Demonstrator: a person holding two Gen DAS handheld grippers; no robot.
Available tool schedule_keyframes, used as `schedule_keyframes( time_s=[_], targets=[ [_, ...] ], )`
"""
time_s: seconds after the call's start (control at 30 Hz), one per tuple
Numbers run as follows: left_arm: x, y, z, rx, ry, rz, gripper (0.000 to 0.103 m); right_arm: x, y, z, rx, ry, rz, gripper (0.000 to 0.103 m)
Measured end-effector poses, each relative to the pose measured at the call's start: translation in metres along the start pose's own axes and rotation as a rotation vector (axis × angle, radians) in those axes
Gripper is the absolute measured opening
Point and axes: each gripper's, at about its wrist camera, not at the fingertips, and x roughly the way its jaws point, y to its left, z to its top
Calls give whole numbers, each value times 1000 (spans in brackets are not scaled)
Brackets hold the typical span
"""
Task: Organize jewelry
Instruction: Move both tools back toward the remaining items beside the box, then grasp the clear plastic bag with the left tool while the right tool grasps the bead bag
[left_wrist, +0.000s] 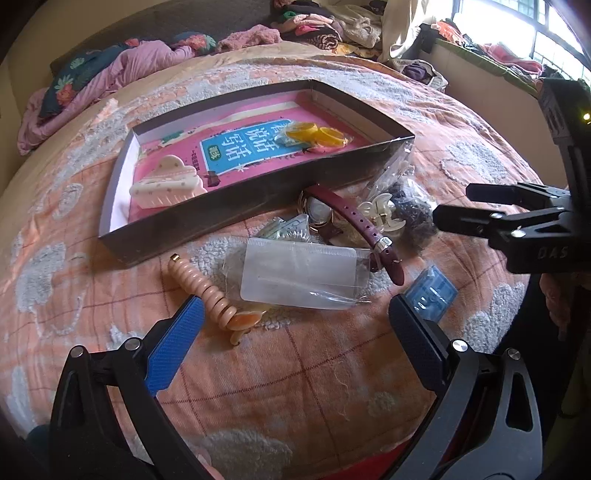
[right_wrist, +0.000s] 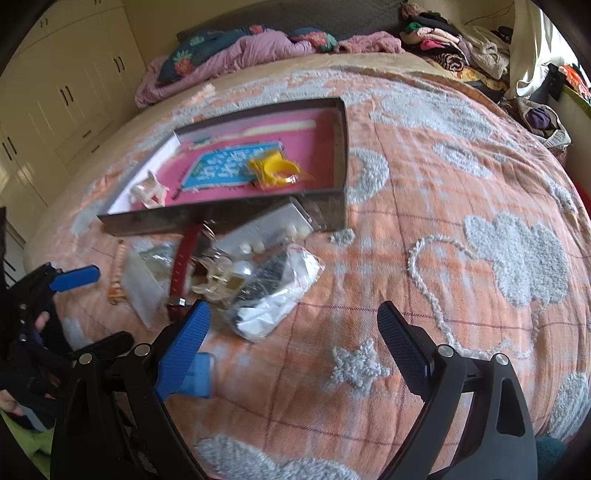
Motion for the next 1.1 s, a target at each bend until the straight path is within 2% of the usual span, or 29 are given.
schedule_keyframes(
  time_s=[0.4,0.5,0.53,0.57,0.63,0.7,0.77,0.93,1.0,1.03,1.1],
  targets=[
    [16,3,3,-8,4,-1,93,33,11,7,-129,26,-35,91],
    [18,5,6,-14,-1,0,93,38,14,9,-158,16,-21,91],
    [19,6,7,-16,0,1,93,39,15,9,-164,15,-15,87],
    [20,6,7,-16,-1,0,93,41,16,10,-173,18,-1,78],
    [22,6,9,-15,1,3,93,41,18,10,-182,20,31,67],
    [23,5,9,-14,-2,4,93,39,19,9,-187,18,28,63],
    [23,4,10,-10,-4,-1,93,35,17,9,-176,17,38,58],
    [25,-2,12,11,1,-19,93,14,-2,4,-65,-14,41,56],
    [28,-5,11,28,4,0,89,2,-13,3,-8,-43,36,56],
    [30,-6,10,33,9,3,83,-5,-18,3,14,-64,41,55],
    [31,-6,10,35,8,1,82,-17,-26,5,50,-109,41,55]
  ],
)
